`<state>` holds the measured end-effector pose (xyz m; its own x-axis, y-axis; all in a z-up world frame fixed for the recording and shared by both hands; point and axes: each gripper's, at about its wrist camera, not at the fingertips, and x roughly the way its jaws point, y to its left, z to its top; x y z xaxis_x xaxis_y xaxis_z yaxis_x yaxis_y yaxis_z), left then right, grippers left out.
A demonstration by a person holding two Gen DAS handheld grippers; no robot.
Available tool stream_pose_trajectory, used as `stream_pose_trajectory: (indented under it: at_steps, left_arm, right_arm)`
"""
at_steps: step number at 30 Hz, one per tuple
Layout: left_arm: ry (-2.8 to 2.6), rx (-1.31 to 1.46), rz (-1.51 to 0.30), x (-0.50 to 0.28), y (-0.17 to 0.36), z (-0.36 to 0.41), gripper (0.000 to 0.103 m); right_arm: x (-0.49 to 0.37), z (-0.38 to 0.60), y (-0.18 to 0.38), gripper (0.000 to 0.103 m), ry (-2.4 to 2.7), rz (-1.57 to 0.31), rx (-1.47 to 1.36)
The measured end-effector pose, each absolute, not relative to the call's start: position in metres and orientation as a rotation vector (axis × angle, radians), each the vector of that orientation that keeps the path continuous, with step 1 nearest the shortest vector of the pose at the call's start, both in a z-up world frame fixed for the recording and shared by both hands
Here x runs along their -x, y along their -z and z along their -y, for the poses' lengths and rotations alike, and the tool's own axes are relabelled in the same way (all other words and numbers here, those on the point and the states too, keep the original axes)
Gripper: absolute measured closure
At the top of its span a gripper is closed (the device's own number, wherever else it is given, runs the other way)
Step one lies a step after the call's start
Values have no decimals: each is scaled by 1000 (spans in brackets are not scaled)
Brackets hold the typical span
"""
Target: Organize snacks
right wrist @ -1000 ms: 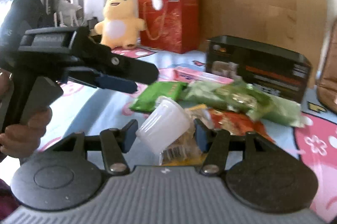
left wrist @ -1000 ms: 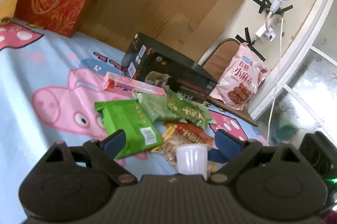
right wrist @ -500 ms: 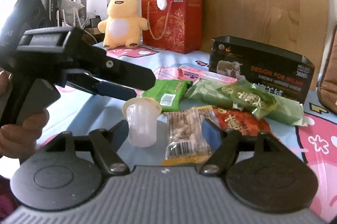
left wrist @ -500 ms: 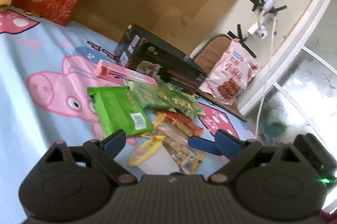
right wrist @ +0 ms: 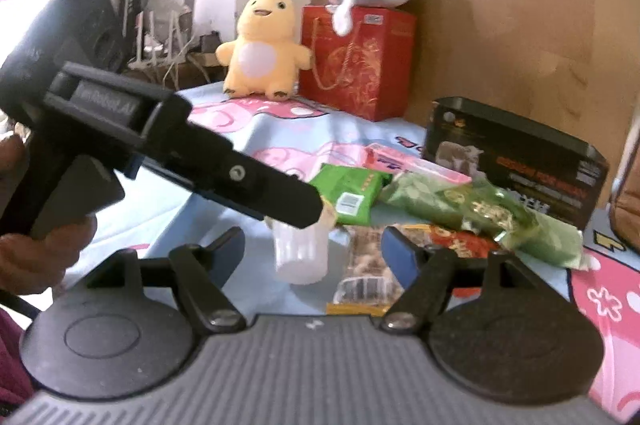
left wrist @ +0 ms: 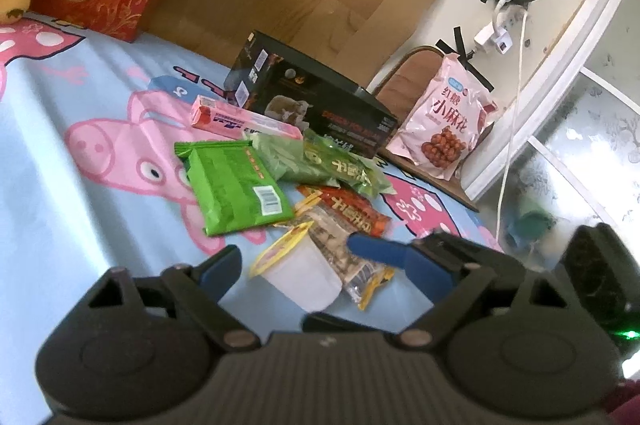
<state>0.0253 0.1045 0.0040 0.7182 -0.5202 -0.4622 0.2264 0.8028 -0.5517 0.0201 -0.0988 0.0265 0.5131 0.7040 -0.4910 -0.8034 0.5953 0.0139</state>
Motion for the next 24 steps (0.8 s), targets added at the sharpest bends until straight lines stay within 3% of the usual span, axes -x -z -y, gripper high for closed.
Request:
stream_pose_trajectory:
  at_steps: [2, 6, 9, 24]
  left_arm:
    - [432, 498, -661, -28, -1, -105, 27]
    - [417, 511, -687, -35, 6, -103, 36]
    - [408, 524, -694, -38, 7, -102, 39]
    - [452, 468, -629, -71, -26, -85, 39]
  right_arm:
    - [-24, 94, -23, 38, -922, -512, 233]
    - [-31, 85, -20, 60, -933, -553, 231]
    - [-36, 79, -17, 67, -924, -600, 235]
    - [-50, 100, -33, 68, -846, -533, 90]
